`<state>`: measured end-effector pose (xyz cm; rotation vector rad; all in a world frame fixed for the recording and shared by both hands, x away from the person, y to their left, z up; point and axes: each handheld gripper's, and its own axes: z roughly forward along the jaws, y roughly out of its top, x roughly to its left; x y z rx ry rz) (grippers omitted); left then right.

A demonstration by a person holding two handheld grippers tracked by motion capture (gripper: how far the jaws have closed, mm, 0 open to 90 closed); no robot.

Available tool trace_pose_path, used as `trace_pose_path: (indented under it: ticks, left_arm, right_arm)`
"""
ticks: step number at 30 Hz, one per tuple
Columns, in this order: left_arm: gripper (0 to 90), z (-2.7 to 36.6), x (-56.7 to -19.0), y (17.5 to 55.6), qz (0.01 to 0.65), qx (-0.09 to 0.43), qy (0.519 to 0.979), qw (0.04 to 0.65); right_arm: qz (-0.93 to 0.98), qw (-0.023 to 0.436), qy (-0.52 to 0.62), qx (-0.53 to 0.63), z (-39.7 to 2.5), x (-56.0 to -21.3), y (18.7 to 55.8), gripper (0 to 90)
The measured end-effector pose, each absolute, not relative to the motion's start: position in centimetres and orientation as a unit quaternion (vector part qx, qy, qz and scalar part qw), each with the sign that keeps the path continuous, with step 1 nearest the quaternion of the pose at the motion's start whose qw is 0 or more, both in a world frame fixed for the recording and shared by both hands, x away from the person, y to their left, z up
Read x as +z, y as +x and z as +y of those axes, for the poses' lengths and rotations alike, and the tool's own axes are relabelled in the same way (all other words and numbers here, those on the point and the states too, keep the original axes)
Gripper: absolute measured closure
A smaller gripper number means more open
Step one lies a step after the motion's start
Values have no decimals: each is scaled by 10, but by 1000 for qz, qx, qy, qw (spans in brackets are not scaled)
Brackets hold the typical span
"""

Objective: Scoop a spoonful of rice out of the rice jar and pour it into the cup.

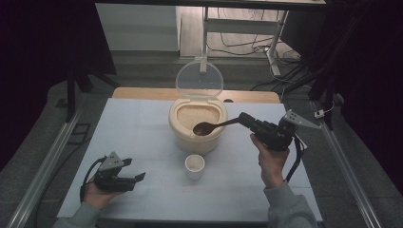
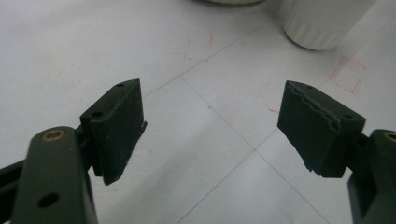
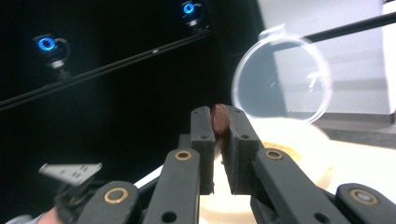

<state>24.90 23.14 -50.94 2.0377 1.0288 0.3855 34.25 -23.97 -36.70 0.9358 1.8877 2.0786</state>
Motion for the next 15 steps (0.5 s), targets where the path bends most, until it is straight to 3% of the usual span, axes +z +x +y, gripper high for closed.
trace_pose_path:
  ticks: [15]
  left_arm:
    - [191,230,-512,251,407,142,810,396]
  right_arm:
    - [650,161,350,655,-232,-350,380,833]
